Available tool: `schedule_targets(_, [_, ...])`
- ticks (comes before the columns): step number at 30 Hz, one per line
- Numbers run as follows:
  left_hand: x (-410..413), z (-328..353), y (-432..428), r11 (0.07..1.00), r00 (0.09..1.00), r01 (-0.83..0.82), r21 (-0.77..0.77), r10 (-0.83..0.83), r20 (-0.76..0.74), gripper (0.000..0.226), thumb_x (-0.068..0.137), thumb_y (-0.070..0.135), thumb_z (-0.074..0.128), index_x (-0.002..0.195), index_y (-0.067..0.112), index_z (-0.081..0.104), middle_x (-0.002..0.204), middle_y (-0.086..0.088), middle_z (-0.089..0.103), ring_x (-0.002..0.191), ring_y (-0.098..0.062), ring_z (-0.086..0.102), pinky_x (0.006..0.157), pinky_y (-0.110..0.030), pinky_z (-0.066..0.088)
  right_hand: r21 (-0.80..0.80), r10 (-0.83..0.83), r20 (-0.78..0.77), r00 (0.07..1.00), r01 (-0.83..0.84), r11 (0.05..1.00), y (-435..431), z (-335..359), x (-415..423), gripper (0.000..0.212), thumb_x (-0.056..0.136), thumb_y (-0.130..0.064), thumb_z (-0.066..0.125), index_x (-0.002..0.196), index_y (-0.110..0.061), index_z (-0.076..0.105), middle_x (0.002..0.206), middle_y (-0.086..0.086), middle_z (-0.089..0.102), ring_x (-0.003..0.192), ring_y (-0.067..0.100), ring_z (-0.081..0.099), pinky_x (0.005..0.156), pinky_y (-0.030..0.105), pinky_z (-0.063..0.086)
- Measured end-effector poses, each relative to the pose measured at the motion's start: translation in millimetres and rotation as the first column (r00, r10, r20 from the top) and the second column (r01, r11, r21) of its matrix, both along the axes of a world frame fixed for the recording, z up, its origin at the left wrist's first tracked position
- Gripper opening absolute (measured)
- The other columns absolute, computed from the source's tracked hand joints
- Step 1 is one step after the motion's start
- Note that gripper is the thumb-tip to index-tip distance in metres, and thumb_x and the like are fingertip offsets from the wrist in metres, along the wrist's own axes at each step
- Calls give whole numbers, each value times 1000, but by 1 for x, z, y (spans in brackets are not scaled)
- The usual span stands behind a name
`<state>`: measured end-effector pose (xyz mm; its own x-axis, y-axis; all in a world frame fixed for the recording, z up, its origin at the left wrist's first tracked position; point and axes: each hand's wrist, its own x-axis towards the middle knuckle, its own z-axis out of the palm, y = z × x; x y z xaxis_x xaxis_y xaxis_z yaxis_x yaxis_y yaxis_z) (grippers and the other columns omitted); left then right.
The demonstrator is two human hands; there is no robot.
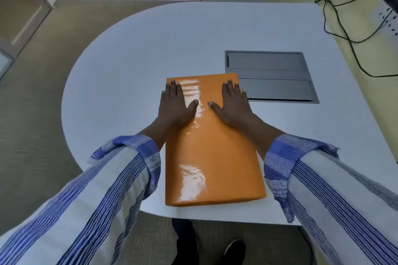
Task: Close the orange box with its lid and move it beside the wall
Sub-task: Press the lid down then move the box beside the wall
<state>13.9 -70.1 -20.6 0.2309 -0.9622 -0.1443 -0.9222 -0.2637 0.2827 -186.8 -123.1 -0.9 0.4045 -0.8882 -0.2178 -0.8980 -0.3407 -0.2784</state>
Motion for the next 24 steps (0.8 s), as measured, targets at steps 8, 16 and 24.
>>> schedule_targets(8, [5,-22,6,997,999,34,-75,-36,-24,93,98,67,27,163,7,-1,172,-13,-8,159,-28,-9,129,-47,2,-93,-6,-42,999,2,996,3,-30,-2,92,95,-71,18,160,-10,-4,168,9,-12,154,25,-15,124,49,-5])
schedule_targets(16, [26,-9,25,968,844,-224,-115,133,-520,84,102,61,39,164,13,7,173,-7,7,160,-23,5,129,-45,9,107,-322,292,900,304,947,24,-8,-27,94,94,-69,41,160,-20,-5,170,2,-5,156,21,0,124,49,9])
schedule_targets(24, [30,-37,86,795,-26,-389,465,495,-868,77,91,82,26,128,26,64,122,-3,71,90,-19,78,74,-34,61,668,-720,273,638,413,619,73,-21,-66,73,83,-86,27,125,-33,55,116,-5,66,102,17,65,86,42,53])
